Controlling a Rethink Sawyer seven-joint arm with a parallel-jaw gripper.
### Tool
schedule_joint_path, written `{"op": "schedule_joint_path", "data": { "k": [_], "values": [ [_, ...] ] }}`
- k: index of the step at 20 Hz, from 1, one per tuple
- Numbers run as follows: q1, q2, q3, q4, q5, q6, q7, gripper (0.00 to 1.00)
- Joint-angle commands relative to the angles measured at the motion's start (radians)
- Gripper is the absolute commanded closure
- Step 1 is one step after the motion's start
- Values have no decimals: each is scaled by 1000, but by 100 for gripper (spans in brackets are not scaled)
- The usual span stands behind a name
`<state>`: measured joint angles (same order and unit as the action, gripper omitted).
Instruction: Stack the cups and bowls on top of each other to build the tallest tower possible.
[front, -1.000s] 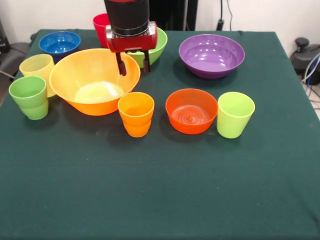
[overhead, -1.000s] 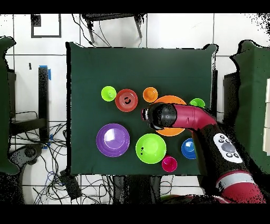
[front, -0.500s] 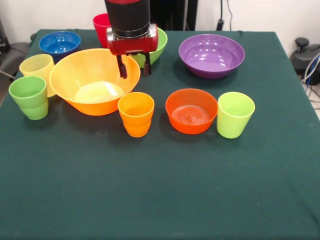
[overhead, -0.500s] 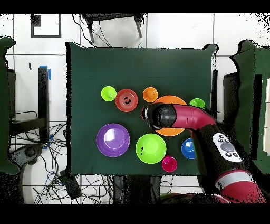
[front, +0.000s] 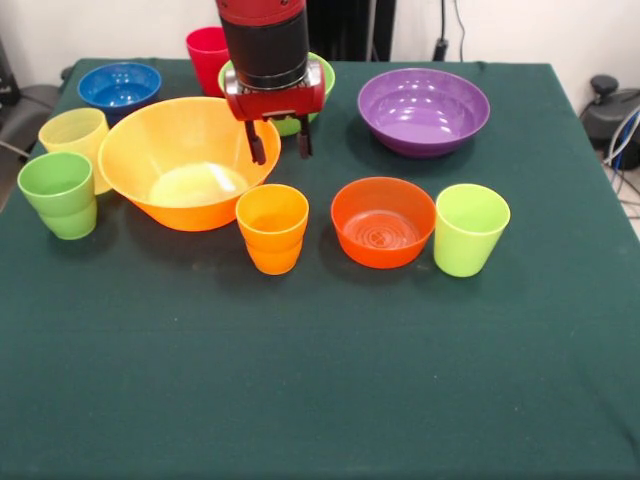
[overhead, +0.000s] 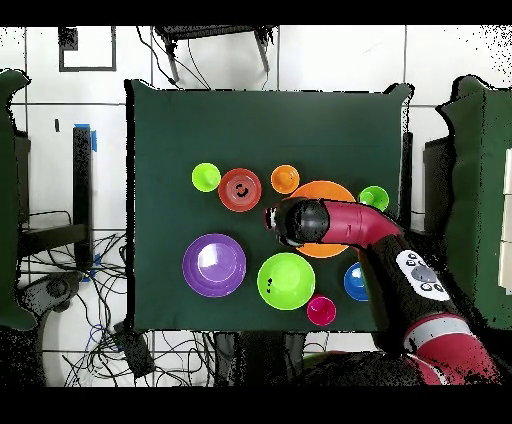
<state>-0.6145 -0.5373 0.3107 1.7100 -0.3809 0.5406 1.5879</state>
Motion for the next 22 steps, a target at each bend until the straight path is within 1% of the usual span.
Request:
{"op": "schedule_joint_path", "data": {
  "k": [1,8,13,18,19,22],
  "values": [
    [34,49,26,18,-100,-56,-21,0],
    [24,57,39,20,-91,-41,-36,0],
    [29,36,33,31,-92,-38,-29,0],
    [19,36,42,37,-98,-49,-42,0],
    [21,37,42,35,-102,-51,-44,100],
    [20,36,41,39,-106,-61,-42,100]
  ]
}}
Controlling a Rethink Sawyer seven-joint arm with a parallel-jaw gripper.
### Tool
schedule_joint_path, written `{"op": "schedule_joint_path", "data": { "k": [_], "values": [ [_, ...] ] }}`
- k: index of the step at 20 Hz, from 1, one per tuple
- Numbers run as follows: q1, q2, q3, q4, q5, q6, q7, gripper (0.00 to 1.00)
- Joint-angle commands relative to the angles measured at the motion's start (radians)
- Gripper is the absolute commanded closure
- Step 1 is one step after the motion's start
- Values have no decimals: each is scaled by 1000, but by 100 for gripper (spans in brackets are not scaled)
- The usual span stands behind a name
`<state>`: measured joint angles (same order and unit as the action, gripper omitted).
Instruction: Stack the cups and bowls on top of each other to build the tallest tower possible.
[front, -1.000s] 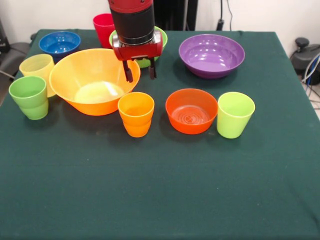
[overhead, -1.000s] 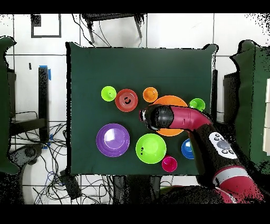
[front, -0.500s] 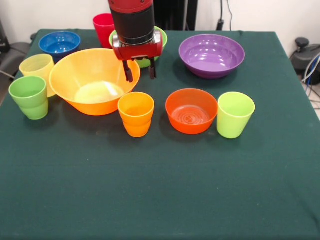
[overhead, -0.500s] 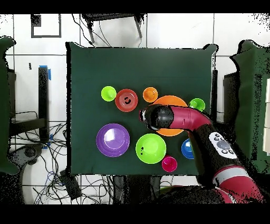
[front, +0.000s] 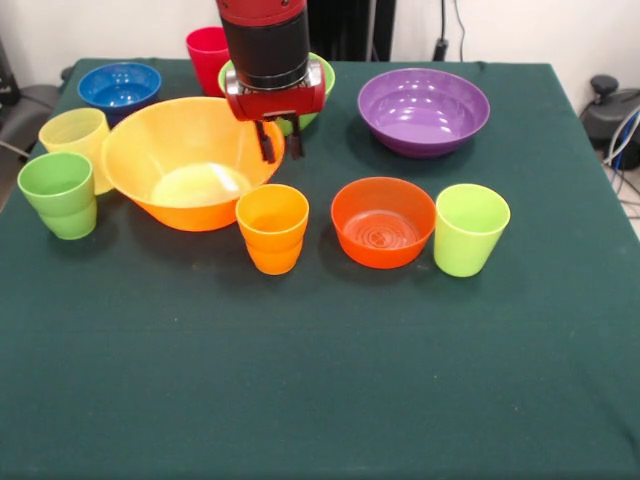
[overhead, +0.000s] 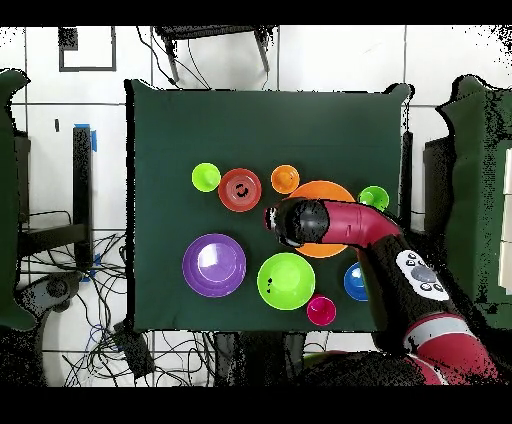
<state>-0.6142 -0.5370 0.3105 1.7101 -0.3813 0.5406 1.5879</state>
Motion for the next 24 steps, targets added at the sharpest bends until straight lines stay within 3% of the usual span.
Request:
{"op": "schedule_joint_path", "data": {
  "k": [1,16,24],
  "values": [
    [21,34,38,42,-105,-68,-35,100],
    [22,19,33,47,-104,-58,-16,100],
    [18,-105,56,89,-53,54,-43,100]
  ]
}}
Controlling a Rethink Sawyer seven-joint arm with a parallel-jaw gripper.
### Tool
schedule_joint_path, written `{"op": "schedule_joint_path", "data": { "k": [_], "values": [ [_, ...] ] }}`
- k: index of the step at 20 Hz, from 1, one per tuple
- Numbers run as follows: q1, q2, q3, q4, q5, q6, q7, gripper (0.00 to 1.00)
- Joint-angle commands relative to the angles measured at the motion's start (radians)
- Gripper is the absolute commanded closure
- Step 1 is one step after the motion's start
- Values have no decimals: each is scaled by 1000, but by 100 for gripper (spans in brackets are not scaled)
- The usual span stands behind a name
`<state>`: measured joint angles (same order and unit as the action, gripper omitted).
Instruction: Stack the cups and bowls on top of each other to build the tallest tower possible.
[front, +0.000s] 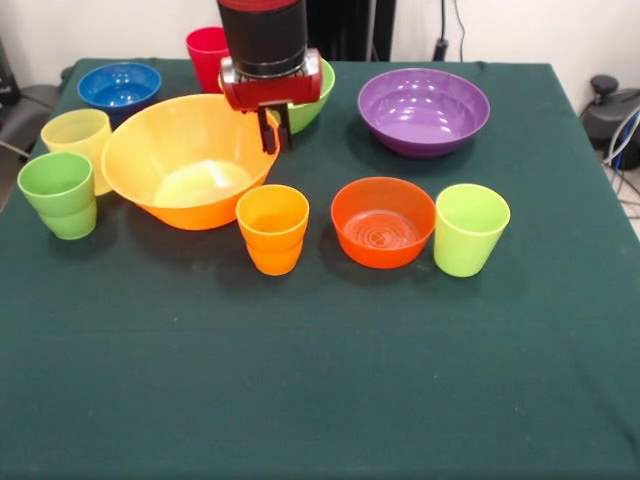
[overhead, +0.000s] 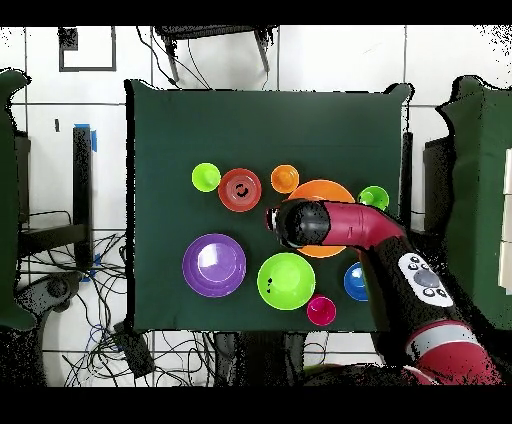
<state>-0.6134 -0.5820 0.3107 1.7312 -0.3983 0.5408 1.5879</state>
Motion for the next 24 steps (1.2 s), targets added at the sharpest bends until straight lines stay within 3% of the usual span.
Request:
{"op": "schedule_joint_path", "data": {
  "k": [1,24],
  "values": [
    [19,-75,58,69,-26,76,-45,100],
    [64,-271,74,113,100,287,7,100]
  ]
}}
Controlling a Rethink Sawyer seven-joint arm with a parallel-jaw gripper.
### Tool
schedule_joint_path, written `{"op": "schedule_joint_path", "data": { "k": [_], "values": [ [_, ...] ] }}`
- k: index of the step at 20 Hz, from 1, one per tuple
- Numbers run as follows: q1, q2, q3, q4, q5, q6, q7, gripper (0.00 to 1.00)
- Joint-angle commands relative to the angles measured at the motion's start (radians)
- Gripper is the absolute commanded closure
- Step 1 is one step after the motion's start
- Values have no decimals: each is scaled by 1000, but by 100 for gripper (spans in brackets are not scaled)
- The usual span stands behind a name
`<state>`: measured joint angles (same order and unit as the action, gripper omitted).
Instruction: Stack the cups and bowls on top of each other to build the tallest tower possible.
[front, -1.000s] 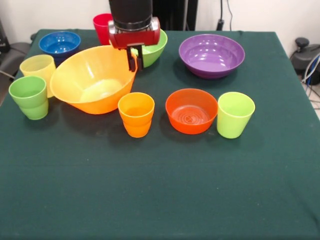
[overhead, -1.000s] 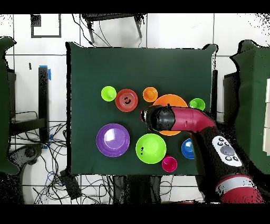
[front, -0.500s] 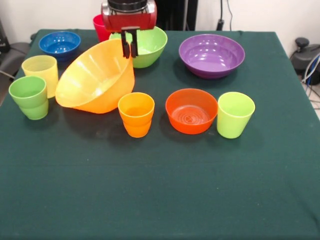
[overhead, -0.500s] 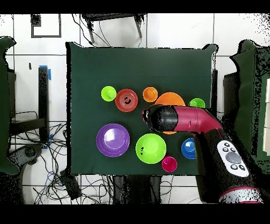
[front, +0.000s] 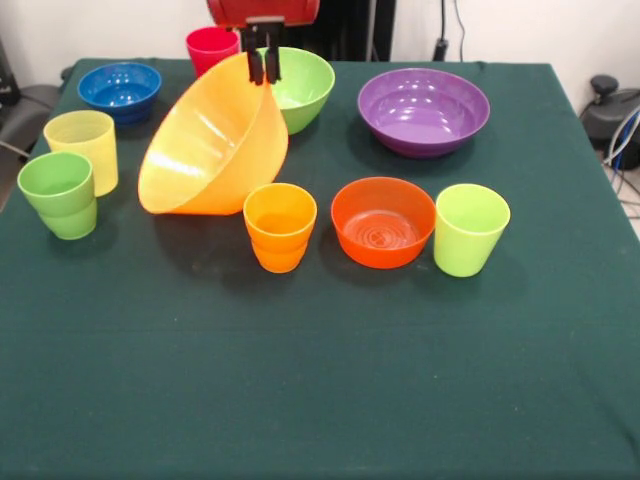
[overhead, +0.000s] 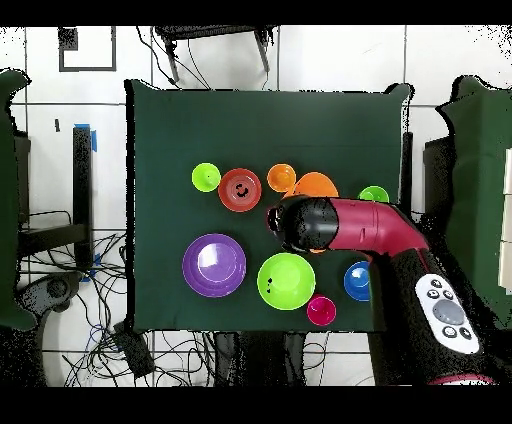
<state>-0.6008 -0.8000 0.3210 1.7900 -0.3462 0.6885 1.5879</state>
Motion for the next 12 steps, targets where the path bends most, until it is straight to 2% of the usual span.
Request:
{"op": "schedule_joint_path", "data": {
  "k": [1,12],
  "values": [
    [58,-61,62,54,57,151,14,100],
    [105,-120,31,70,109,200,57,100]
  ]
}}
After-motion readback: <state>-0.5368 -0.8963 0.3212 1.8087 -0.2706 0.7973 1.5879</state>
